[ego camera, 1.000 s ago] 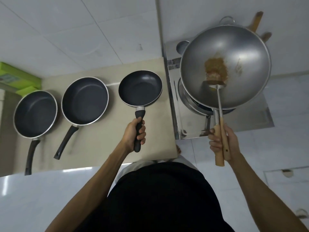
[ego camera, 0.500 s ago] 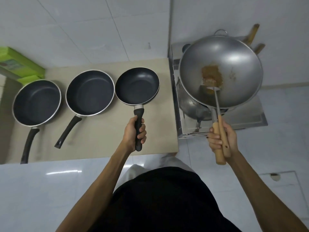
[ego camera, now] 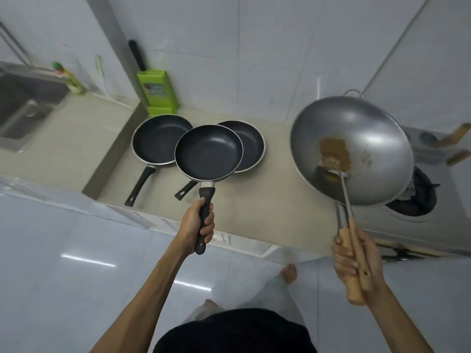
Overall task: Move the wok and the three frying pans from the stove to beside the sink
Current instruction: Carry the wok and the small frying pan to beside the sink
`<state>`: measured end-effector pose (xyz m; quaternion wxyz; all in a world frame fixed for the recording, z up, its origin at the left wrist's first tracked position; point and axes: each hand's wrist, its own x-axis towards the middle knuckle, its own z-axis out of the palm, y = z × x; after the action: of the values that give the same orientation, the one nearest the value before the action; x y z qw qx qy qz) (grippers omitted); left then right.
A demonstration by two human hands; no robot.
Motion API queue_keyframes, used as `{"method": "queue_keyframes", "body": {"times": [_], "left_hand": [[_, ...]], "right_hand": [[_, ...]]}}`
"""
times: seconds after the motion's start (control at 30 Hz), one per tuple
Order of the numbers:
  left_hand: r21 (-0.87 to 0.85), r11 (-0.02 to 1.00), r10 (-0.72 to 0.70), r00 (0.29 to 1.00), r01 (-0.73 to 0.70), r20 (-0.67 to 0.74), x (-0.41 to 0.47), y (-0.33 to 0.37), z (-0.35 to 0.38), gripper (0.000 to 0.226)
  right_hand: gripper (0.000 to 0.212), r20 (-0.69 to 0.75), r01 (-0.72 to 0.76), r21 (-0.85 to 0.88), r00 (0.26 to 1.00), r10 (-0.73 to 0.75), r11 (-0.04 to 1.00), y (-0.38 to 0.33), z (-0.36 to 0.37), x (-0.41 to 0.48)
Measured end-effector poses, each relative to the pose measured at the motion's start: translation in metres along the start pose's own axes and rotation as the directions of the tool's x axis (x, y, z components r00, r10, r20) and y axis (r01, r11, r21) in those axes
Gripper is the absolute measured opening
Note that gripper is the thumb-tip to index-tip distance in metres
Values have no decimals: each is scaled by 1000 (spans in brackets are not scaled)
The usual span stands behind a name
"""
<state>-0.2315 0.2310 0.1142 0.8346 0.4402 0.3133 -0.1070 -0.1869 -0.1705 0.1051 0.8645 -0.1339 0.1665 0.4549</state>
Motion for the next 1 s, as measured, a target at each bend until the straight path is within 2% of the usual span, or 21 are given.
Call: {"method": "queue_keyframes", "body": {"times": [0.13, 0.2, 0.3, 0.37, 0.53, 0.67, 0.8, 0.87, 0.93, 1.0], "left_hand": [[-37, 998, 51, 998, -52, -36, -30, 32, -65, 34], [-61, 994, 82, 995, -86, -61, -38, 47, -95, 34], [-68, 991, 106, 989, -113, -105, -42, 73, -132, 36], [-83, 988, 116, 984, -127, -135, -40, 90, -150, 35], [-121, 972, 172, 964, -199, -204, -34, 134, -209, 34], [-164, 958, 181, 937, -237, -298, -36, 169, -264, 34], [-178, 938, 196, 880, -296, -432, -38, 206, -315, 32], [-192, 926, 202, 854, -326, -480, -43, 218, -339, 31], [-211, 910, 203, 828, -356, -524, -45, 228, -365, 31], [-228, 901, 194, 814, -369, -547, -51, 238, -392, 31]], "right_hand": [[75, 120, -120, -55, 985, 125, 991, 39, 31, 37], [74, 98, -142, -84, 984, 150, 986, 54, 51, 62], [73, -36, -150, -110, 989, 146, 983, 75, 75, 99], [72, -2, -203, -112, 979, 204, 973, 84, 88, 127], [77, 97, -351, -243, 919, 382, 904, 103, 125, 222], [73, 148, -445, -315, 850, 506, 839, 121, 155, 295], [69, 76, -532, -321, 810, 582, 783, 144, 192, 364], [67, -39, -560, -290, 817, 575, 776, 160, 208, 394], [55, -164, -570, -319, 820, 548, 758, 178, 228, 426], [47, -147, -609, -343, 787, 599, 715, 201, 253, 455]]}}
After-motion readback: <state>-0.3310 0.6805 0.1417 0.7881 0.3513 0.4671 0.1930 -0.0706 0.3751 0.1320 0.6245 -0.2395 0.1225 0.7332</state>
